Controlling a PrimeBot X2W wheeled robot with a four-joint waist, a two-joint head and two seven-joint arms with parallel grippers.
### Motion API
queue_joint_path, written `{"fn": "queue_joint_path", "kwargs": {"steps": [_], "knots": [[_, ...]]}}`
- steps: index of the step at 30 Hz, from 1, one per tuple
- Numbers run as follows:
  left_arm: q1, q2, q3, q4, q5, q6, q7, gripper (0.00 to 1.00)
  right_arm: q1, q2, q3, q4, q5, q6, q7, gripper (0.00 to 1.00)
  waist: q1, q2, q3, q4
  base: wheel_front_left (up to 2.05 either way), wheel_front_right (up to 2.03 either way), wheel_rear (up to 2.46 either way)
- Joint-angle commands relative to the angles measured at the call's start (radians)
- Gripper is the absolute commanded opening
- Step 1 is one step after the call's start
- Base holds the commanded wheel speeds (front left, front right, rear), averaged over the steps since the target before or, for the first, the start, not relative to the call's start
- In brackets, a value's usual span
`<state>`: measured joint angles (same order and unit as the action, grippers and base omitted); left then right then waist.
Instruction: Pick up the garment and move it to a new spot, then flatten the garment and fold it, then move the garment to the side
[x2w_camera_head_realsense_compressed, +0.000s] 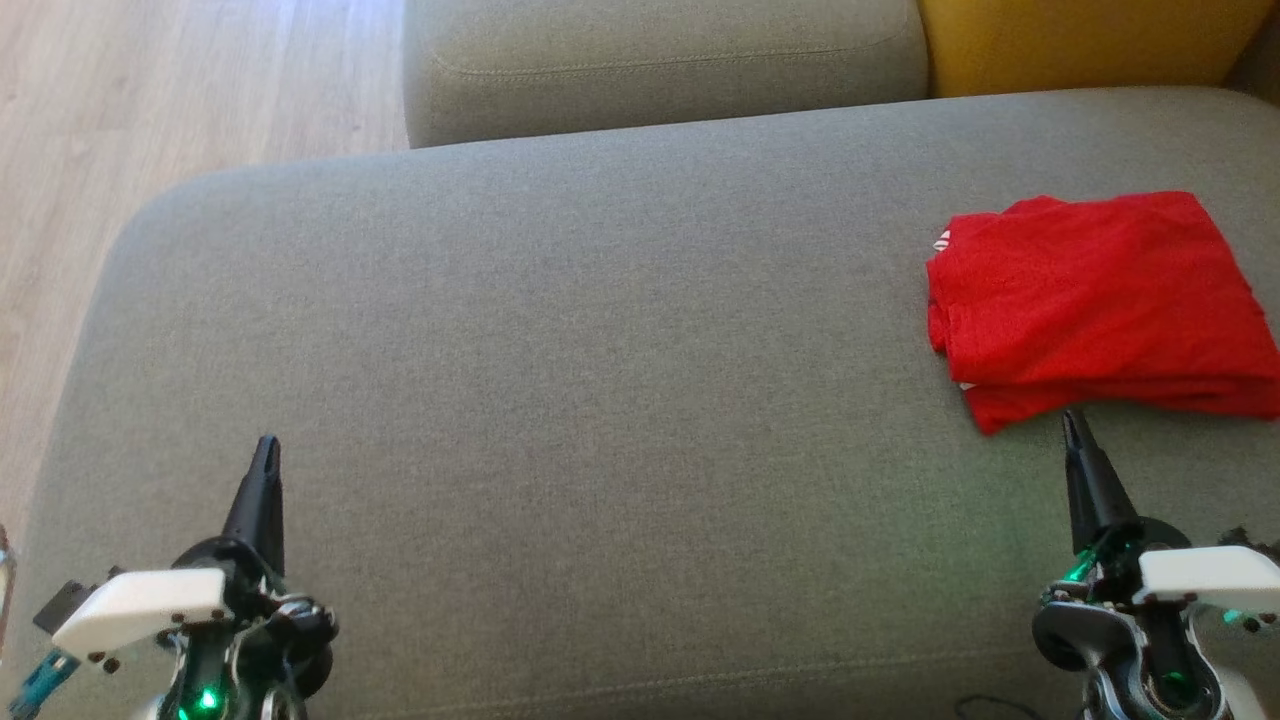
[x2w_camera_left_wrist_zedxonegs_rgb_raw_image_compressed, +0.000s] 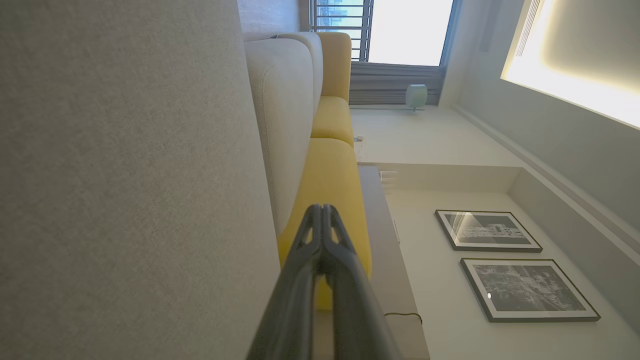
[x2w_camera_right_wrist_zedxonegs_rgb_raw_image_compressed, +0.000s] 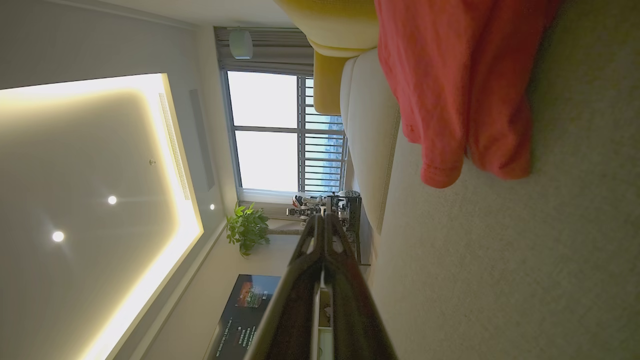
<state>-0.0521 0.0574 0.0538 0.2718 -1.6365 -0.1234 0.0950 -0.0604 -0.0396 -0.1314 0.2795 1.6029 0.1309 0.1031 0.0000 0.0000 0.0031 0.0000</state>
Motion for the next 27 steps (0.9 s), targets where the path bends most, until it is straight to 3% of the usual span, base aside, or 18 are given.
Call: {"fn": "queue_joint_path", "kwargs": {"steps": [1, 27], "knots": [[-0.054, 0.007, 0.041, -0.027, 0.012, -0.007, 0.003, 0.0, -0.048, -0.011, 0.018, -0.035, 0.006, 0.0, 0.01, 0.0, 0.0, 0.0, 0.0, 0.0, 0.0, 0.0, 0.0], [-0.055, 0.003, 0.046, -0.027, 0.017, -0.007, 0.007, 0.0, -0.048, -0.011, 0.018, -0.035, 0.006, 0.0, 0.01, 0.0, 0.0, 0.0, 0.0, 0.0, 0.0, 0.0, 0.0]]}}
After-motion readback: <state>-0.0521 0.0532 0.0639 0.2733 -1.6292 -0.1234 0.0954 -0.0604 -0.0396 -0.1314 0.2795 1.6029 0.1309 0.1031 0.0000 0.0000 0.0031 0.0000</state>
